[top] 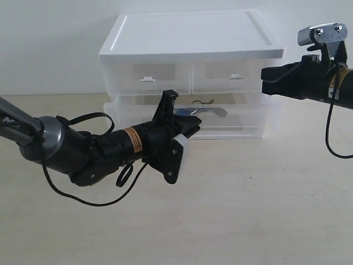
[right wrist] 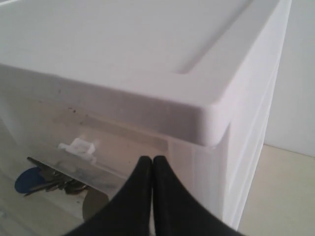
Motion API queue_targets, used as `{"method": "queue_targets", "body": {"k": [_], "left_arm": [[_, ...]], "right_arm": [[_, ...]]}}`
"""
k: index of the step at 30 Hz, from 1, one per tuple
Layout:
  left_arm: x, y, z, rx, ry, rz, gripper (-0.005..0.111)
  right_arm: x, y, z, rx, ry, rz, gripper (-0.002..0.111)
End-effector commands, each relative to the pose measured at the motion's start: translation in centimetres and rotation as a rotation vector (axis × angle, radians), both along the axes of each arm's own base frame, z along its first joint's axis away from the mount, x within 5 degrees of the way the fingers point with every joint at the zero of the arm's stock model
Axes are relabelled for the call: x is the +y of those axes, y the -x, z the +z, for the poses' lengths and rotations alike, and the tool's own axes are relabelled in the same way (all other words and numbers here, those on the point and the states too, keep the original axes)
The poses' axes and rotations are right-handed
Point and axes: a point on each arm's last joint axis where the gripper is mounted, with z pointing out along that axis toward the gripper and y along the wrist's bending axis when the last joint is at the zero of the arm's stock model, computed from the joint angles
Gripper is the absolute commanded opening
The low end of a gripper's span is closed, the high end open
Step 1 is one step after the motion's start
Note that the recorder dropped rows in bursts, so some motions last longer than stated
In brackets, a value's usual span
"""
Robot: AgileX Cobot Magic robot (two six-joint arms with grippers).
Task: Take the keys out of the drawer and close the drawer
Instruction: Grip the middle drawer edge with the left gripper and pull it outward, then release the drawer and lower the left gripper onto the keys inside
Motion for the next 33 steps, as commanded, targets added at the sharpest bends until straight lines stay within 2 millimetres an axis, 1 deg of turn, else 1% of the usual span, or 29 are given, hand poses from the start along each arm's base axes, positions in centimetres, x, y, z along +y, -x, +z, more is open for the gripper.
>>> {"method": "queue_targets", "body": {"k": [1, 3, 8, 13, 21, 24, 28, 29, 31, 33], "left_arm": [[-1.1, 2.3, 0.9, -0.069, 0.006, -0.054, 0.004], [-1.4, 3.8, 1.1, -0.082, 0.022, -0.078, 0.004], [-1.0, 5.7, 1.8, -0.072, 0.051, -0.080, 0.004], [-0.6, 6.7, 2.0, -0.087, 0.082, -0.086, 0.004], [-0.7, 7.0, 2.1, -0.083, 0.102, -0.116, 0.005], [-1.0, 7.4, 2.3, -0.031, 0.173, -0.161, 0.014], [-0.9, 7.9, 2.5, 0.004, 0.242, -0.184, 0.041], [-0.8, 8.0, 2.4, 0.057, 0.269, -0.176, 0.047], [-0.7, 8.3, 2.3, 0.161, 0.327, -0.170, 0.053], [-0.9, 8.8, 2.8, 0.257, 0.401, -0.155, 0.053]], "right_arm": [[-0.1, -0.1, 0.0, 0.001, 0.000, -0.013, 0.000], [-0.1, -0.1, 0.0, 0.001, 0.000, -0.013, 0.000], [-0.1, -0.1, 0.0, 0.001, 0.000, -0.013, 0.000], [-0.1, -0.1, 0.0, 0.001, 0.000, -0.013, 0.000], [-0.1, -0.1, 0.0, 0.002, 0.001, -0.014, 0.000], [-0.1, -0.1, 0.0, 0.002, 0.001, -0.014, 0.000], [-0.1, -0.1, 0.0, 0.003, 0.004, -0.014, 0.000], [-0.1, -0.1, 0.0, 0.003, 0.004, -0.014, 0.000], [-0.1, -0.1, 0.0, 0.004, 0.005, -0.015, 0.000], [-0.1, -0.1, 0.0, 0.004, 0.005, -0.015, 0.000]]}}
